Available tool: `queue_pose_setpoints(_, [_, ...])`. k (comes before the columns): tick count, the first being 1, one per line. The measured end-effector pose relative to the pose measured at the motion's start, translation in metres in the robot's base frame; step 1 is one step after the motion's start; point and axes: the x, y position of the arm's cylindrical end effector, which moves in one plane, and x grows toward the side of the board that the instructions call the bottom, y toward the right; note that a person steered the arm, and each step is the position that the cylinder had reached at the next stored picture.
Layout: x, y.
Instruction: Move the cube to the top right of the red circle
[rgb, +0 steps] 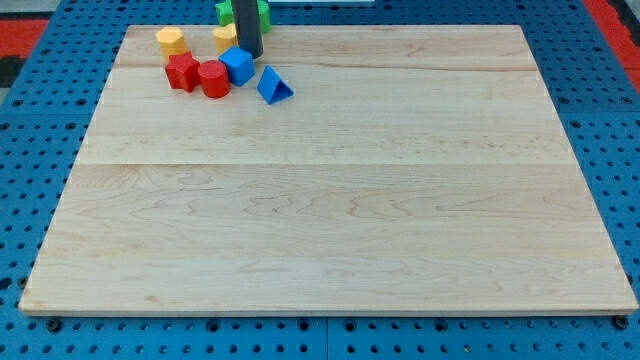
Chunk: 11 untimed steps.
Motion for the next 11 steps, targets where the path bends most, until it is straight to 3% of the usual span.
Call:
queue_pose_setpoints(2, [-0.030,0.016])
queue_pose_setpoints(3, [-0.004,0.008])
queue_pose_setpoints(8, [0.018,-0.087])
queue_pose_setpoints(9, [0.025,-0.085])
queue_pose_setpoints(11, [0.015,0.014])
